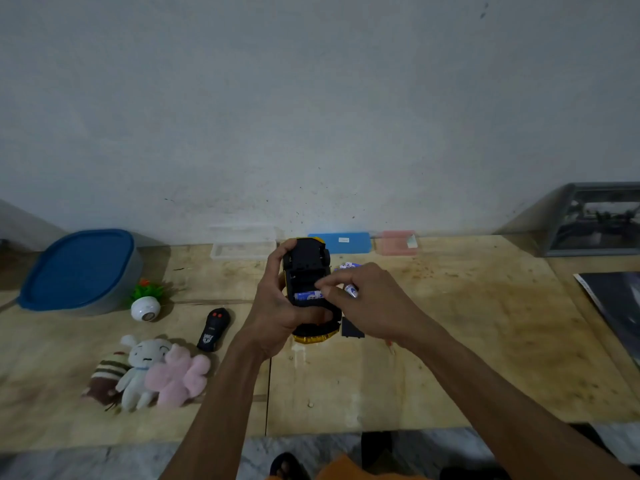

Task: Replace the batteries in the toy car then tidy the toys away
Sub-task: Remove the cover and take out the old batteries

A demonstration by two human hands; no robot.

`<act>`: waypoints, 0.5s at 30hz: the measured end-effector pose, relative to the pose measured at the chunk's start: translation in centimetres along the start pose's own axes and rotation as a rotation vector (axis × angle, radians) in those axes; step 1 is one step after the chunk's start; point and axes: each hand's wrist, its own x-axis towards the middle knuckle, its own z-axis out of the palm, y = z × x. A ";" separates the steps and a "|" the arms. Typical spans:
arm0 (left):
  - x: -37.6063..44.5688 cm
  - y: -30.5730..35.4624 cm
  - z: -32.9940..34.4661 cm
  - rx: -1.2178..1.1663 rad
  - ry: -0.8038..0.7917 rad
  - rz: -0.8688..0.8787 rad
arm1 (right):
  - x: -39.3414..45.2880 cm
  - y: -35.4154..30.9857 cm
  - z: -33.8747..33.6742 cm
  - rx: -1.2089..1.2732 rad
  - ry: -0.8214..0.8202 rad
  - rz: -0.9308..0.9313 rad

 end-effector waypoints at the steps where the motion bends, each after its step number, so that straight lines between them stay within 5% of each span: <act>1: 0.0 0.1 -0.1 0.009 -0.021 -0.005 | 0.2 -0.2 -0.1 -0.067 -0.030 -0.074; 7: 0.3 0.5 -0.5 0.042 -0.100 -0.067 | 2.4 -0.9 -1.0 -0.390 -0.282 -0.265; 15: 0.4 0.2 -0.6 -0.008 -0.159 -0.118 | 3.8 -2.2 -1.9 -0.592 -0.403 -0.388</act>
